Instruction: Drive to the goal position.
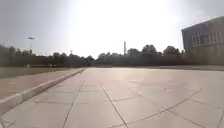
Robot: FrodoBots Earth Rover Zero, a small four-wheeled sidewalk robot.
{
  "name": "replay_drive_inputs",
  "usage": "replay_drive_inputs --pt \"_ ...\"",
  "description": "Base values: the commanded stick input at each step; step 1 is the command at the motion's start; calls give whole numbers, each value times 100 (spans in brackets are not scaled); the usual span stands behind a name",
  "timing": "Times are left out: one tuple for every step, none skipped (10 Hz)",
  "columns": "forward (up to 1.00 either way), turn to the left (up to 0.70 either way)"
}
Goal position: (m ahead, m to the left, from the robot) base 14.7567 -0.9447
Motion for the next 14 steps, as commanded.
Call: replay_drive_inputs --pt "70 0" --pt "70 0" --pt "70 0" --pt "70 0" --pt "70 0" --pt "70 0" --pt "70 0" --pt "70 0" --pt "70 0" --pt "70 0" --pt "70 0" --pt "70 0" --pt "70 0" --pt "70 0"
